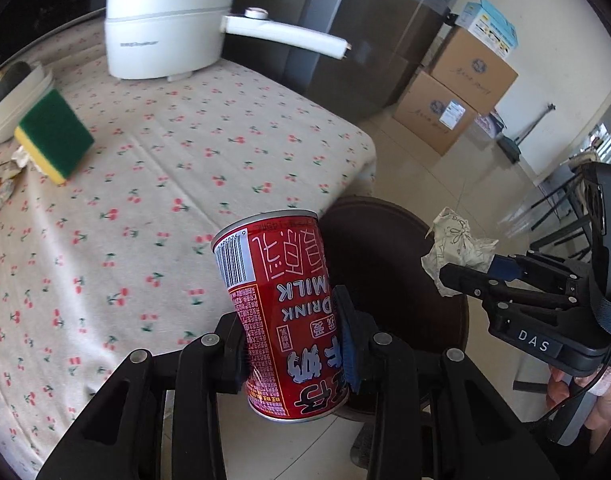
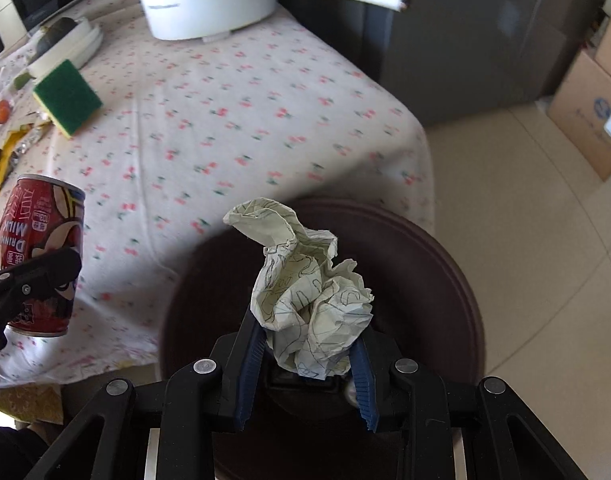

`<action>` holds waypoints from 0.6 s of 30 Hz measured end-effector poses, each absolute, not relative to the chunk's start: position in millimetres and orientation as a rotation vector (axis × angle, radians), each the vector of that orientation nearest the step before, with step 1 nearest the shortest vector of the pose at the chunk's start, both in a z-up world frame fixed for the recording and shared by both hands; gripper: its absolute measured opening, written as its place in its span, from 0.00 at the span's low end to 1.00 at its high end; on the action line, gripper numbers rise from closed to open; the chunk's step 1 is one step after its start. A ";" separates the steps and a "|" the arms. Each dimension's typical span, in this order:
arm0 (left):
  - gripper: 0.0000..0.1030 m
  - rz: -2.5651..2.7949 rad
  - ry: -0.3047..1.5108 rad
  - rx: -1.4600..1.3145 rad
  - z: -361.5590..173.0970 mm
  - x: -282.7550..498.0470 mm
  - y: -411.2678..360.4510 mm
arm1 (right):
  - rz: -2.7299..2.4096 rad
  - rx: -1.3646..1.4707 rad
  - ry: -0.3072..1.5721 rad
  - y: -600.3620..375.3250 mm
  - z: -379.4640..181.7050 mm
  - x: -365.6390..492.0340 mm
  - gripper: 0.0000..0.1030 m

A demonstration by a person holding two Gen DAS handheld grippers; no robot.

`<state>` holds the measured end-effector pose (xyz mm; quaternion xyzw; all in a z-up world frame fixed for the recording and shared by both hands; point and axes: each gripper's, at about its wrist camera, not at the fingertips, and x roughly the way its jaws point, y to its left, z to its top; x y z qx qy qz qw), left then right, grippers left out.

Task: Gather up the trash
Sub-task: 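Carry the red can and crumpled tissue over the brown bin and release both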

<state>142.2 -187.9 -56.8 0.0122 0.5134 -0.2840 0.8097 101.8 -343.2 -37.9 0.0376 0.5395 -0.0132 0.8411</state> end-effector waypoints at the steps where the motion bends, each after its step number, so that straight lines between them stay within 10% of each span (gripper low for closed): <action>1: 0.37 -0.619 1.104 0.041 -61.1 140.2 -196.8 | -0.034 0.087 1.145 -350.0 -40.4 98.2 0.35; 10: 0.38 -0.683 1.180 0.111 -100.7 129.6 -245.6 | -0.088 0.130 1.184 -396.7 -55.6 74.6 0.35; 18: 0.65 -0.608 1.141 0.129 -91.4 135.9 -228.7 | -0.083 0.129 1.193 -404.9 -59.5 69.6 0.35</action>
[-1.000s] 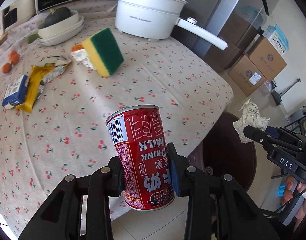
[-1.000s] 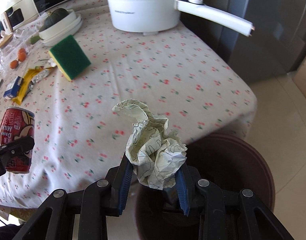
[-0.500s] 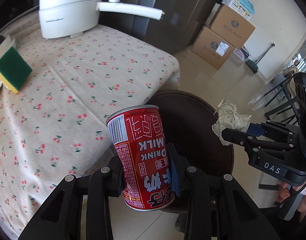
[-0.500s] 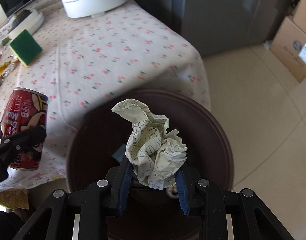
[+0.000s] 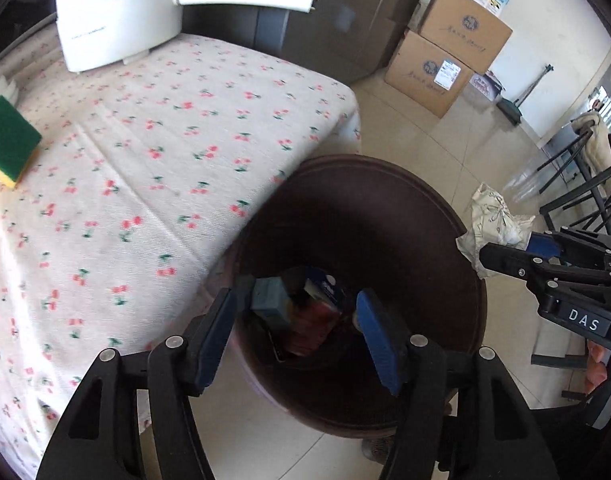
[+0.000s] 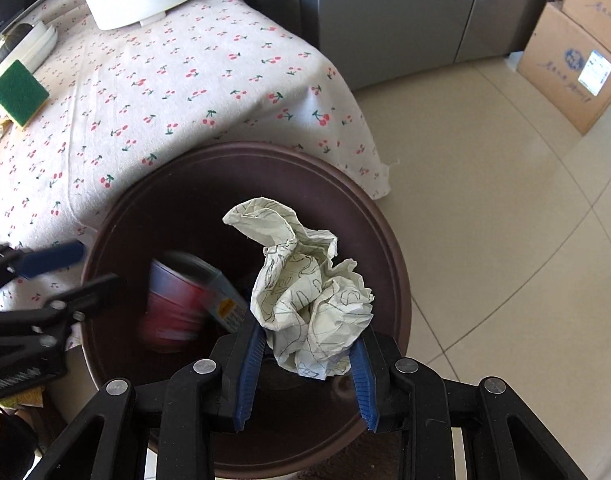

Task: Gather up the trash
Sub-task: 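Carry the red can and crumpled tissue over the brown bin and release both, then move both open grippers back over the table toward the remaining items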

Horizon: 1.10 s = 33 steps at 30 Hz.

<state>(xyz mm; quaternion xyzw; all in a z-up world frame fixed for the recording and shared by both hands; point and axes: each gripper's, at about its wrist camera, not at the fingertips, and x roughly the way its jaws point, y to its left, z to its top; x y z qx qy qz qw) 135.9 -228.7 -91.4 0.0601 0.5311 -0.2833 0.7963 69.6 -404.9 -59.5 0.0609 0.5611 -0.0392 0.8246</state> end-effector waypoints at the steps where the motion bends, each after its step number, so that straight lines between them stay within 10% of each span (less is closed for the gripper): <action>1: 0.67 -0.597 1.136 0.126 -89.0 137.5 -222.3 | -0.083 0.129 1.194 -404.9 -60.2 70.3 0.35; 21: 0.92 -0.367 1.068 0.127 -63.8 150.0 -114.7 | -0.071 0.092 1.219 -377.7 -66.3 87.9 0.38; 25: 0.94 -0.348 1.056 0.122 -59.6 148.7 -100.7 | -0.109 0.077 1.214 -371.3 -65.6 92.3 0.68; 33: 0.95 -0.309 1.047 0.113 -54.5 147.3 -73.8 | -0.097 0.059 1.192 -358.6 -59.9 96.7 0.77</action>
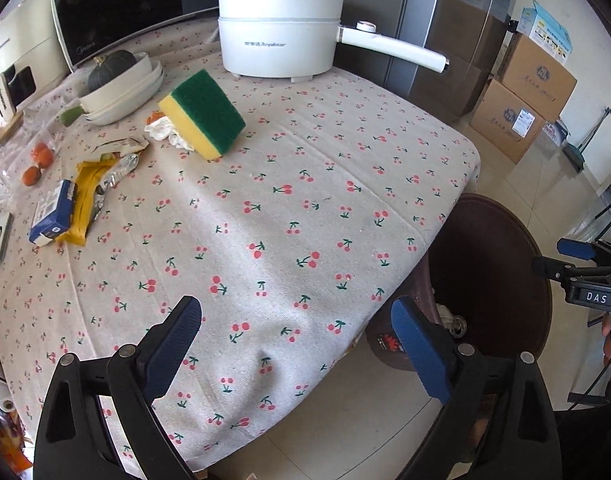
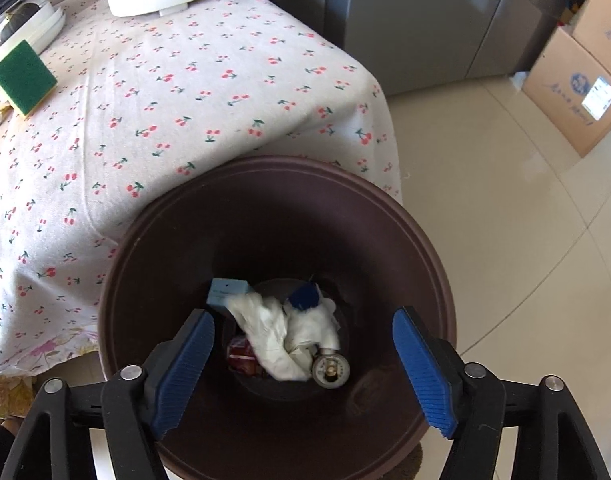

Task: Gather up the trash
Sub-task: 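Move both open grippers back over the table toward the remaining items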

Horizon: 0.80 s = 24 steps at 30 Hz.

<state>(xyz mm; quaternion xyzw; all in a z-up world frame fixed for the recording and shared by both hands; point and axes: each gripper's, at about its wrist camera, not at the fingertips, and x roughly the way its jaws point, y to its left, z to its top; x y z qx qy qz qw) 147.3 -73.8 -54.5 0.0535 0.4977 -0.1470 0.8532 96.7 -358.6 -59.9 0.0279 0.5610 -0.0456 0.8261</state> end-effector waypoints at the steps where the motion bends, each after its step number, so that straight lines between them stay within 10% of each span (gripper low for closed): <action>1: 0.95 -0.301 1.049 0.109 -54.3 147.8 -69.8 | -0.095 0.060 1.192 -357.1 -59.6 97.4 0.77; 24: 0.95 -0.142 1.037 -0.008 -44.2 145.4 42.4 | -0.007 0.022 1.161 -281.3 -47.7 125.1 0.82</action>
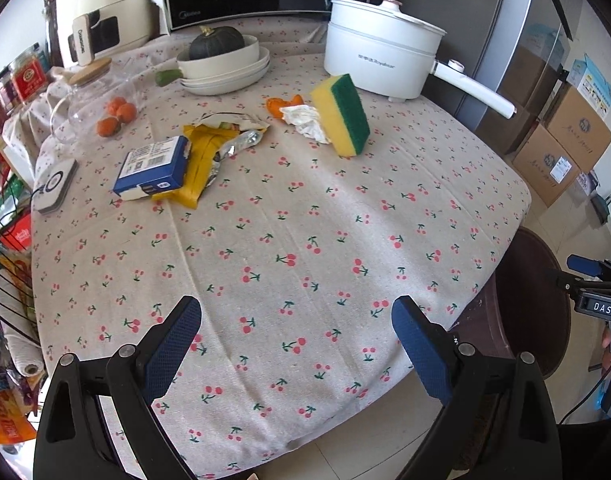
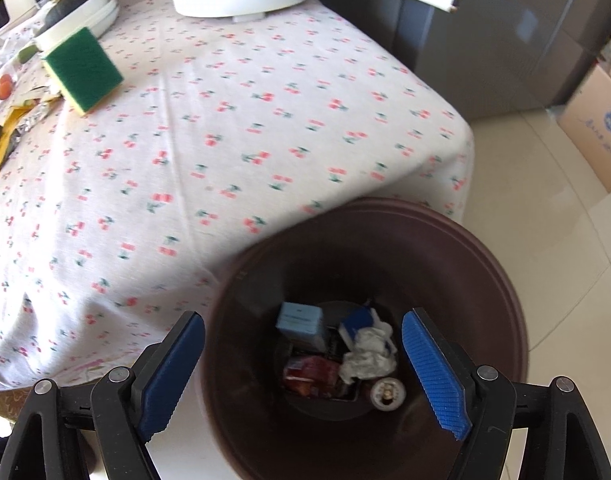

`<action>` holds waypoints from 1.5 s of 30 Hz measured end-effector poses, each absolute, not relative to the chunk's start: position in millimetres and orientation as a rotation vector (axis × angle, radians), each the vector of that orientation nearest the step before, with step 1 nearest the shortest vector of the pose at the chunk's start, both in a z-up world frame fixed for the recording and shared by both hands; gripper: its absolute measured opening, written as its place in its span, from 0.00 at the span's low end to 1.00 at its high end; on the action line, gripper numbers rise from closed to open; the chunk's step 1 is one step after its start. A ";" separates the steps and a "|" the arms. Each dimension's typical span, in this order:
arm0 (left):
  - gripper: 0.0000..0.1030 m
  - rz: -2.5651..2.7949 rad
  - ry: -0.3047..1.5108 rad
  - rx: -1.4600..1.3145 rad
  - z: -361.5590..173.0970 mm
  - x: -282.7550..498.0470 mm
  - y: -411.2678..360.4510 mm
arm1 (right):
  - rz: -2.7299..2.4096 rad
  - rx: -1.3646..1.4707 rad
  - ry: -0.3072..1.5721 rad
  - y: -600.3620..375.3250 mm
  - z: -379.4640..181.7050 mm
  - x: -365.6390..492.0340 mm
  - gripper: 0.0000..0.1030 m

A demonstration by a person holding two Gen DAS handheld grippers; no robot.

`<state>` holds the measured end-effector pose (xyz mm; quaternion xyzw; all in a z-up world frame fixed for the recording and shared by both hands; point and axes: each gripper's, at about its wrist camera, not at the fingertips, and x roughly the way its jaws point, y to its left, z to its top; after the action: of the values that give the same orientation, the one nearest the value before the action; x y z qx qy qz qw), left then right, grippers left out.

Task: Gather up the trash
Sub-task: 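Move both open grippers back over the table toward the remaining items, then grasp the blue biscuit box with the left gripper while the right gripper grasps the sponge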

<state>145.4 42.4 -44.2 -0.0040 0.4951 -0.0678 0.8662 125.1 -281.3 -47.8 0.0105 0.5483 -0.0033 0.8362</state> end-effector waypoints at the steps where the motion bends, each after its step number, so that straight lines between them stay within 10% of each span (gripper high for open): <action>1: 0.95 -0.133 1.037 -0.015 -44.4 144.9 48.9 | -0.001 0.021 1.159 -276.7 -47.1 126.6 0.82; 45: 0.95 -0.007 1.085 0.039 -76.3 280.1 199.9 | 0.366 -0.161 0.997 -96.8 -51.1 324.7 0.84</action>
<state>280.1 199.9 -76.3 0.0183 0.5163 -0.0032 0.8562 324.7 -96.8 -51.1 -0.0767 0.4750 0.1741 0.8592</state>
